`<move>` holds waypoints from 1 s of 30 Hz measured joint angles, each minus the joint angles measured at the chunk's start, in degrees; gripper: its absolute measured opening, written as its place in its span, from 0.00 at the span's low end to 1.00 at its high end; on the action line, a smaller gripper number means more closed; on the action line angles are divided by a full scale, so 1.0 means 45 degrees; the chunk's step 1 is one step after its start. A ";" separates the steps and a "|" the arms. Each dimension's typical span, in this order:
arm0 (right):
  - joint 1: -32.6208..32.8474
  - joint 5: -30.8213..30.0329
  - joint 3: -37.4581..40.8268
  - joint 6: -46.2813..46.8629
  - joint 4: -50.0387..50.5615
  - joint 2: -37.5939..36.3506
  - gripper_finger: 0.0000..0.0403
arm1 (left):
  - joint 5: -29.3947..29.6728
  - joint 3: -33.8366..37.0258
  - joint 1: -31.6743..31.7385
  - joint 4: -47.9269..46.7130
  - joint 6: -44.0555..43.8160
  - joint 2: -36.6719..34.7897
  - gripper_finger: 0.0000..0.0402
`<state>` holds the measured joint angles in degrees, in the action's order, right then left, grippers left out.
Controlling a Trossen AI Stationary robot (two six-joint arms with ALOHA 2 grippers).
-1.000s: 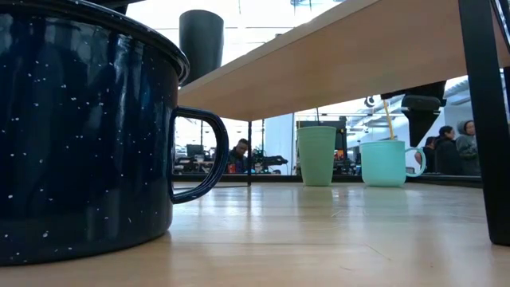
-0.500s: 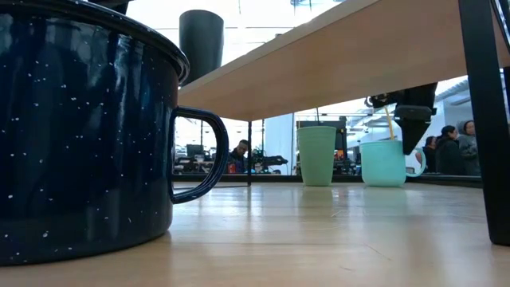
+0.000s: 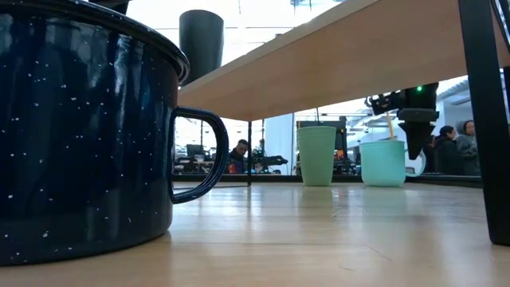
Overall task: Stack small to large cups/mugs on shelf
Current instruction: Put the light blue mug on the shelf
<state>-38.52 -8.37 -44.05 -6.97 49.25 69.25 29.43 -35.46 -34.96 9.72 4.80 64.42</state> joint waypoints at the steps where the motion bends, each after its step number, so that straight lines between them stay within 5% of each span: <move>1: 0.0000 0.0105 0.0000 -0.0030 0.0019 0.0000 0.36 | 0.0005 0.0000 0.0000 0.0000 0.0000 0.0000 0.22; 14: 0.0000 0.0309 0.0000 0.0376 0.0070 0.0000 0.12 | 0.0097 0.0000 0.0000 0.0000 -0.0030 0.0000 0.22; 30: 0.0000 0.0299 0.0000 0.1357 0.0065 0.0000 0.11 | 0.0126 0.0000 0.0000 0.0104 0.0108 0.0000 0.22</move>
<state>-38.52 -7.03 -44.05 -0.86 49.54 69.25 30.00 -35.46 -34.96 10.18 5.28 64.42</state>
